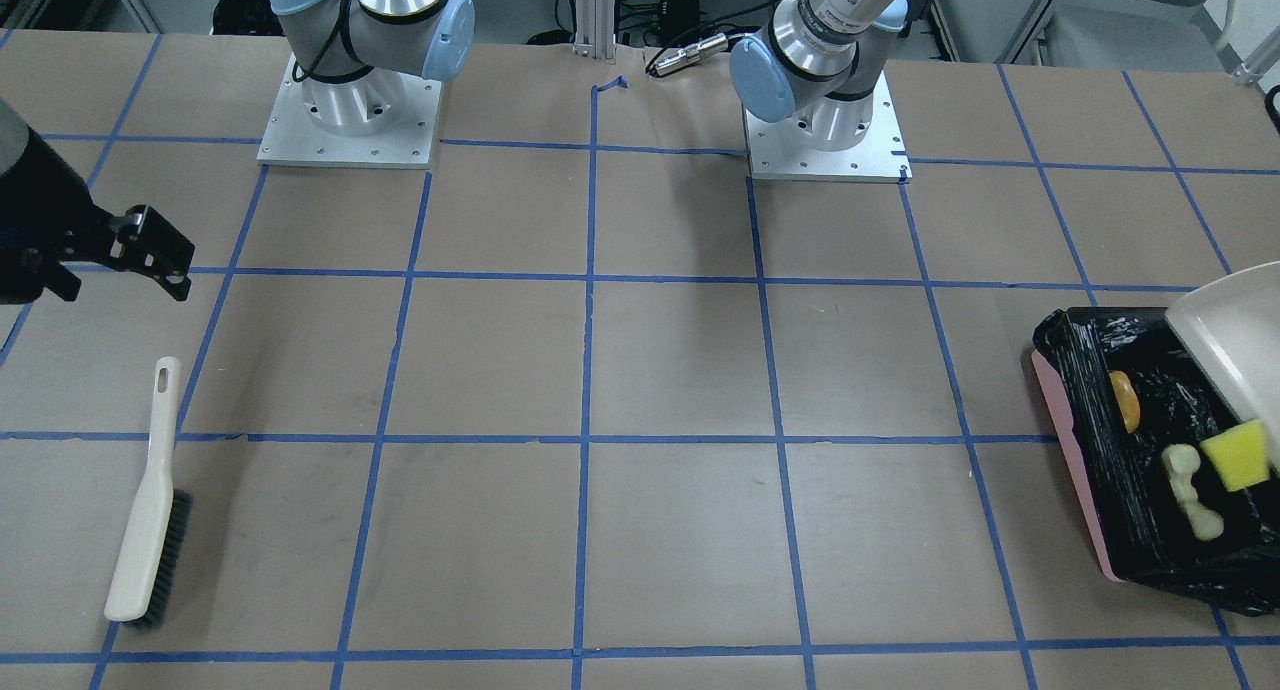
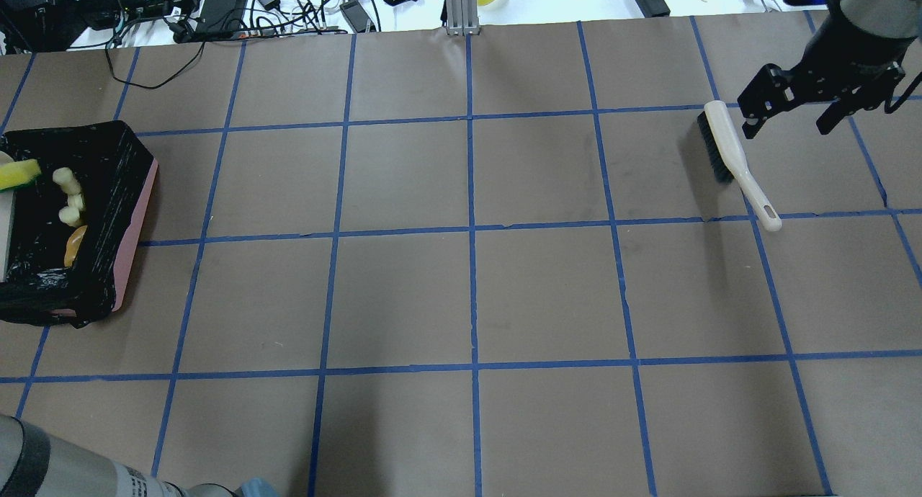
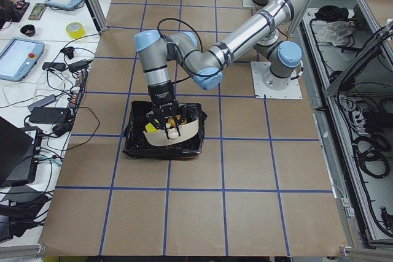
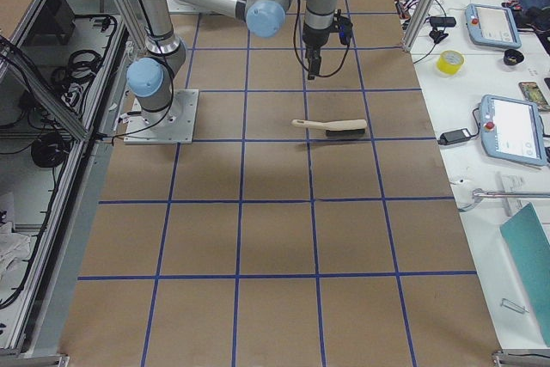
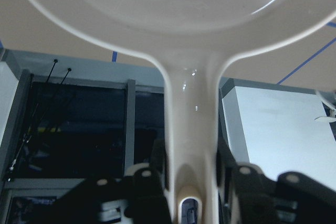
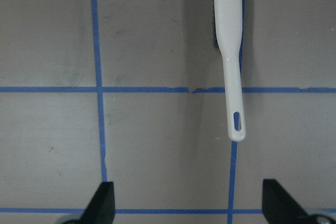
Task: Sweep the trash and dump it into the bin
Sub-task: 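Bring the emptied dustpan back onto the table with the left gripper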
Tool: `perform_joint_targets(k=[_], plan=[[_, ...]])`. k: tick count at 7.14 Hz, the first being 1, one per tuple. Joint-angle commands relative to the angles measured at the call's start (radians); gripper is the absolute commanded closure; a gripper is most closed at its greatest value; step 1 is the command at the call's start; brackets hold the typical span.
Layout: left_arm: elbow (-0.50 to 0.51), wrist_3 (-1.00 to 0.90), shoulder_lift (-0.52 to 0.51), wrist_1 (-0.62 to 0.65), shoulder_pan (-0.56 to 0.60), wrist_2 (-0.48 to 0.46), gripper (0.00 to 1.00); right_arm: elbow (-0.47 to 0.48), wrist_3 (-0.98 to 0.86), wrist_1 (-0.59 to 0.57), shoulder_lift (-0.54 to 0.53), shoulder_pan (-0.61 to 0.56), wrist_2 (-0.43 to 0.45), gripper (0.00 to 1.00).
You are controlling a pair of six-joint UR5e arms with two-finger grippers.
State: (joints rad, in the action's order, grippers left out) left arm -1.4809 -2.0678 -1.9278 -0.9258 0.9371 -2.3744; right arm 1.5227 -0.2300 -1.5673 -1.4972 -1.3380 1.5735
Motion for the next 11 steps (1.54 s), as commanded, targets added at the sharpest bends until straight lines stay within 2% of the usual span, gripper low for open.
perform_joint_targets(k=[1, 2, 3, 5, 6, 7, 9, 10, 11], plan=[[-0.079, 0.0, 0.038, 0.128, 0.061, -0.069, 1.0, -0.163, 0.218, 0.191, -0.012, -0.166, -0.001, 0.0], [-0.061, -0.021, 0.046, 0.125, 0.075, -0.063, 1.0, -0.159, 0.265, 0.185, -0.027, -0.24, 0.014, 0.0], [-0.033, -0.105, 0.052, 0.119, 0.069, 0.005, 1.0, -0.154, 0.25, 0.176, -0.028, -0.248, 0.002, 0.0], [0.034, -0.132, 0.059, -0.043, 0.048, 0.281, 1.0, -0.142, 0.219, 0.153, -0.057, -0.248, -0.003, 0.0], [0.042, -0.123, 0.059, -0.094, 0.048, 0.405, 1.0, -0.13, 0.189, 0.114, -0.057, -0.248, -0.006, 0.0], [0.036, -0.12, 0.056, -0.149, 0.048, 0.569, 1.0, -0.08, 0.181, 0.008, -0.058, -0.248, -0.004, 0.0], [0.033, 0.001, 0.017, -0.24, 0.09, 0.792, 1.0, -0.064, 0.195, -0.005, -0.066, -0.247, -0.003, 0.0], [0.031, 0.068, -0.005, -0.26, 0.145, 0.846, 1.0, -0.061, 0.193, -0.005, -0.067, -0.248, -0.006, 0.0], [0.03, 0.162, -0.041, -0.303, 0.213, 0.854, 1.0, -0.061, 0.195, -0.005, -0.067, -0.248, -0.006, 0.0]])
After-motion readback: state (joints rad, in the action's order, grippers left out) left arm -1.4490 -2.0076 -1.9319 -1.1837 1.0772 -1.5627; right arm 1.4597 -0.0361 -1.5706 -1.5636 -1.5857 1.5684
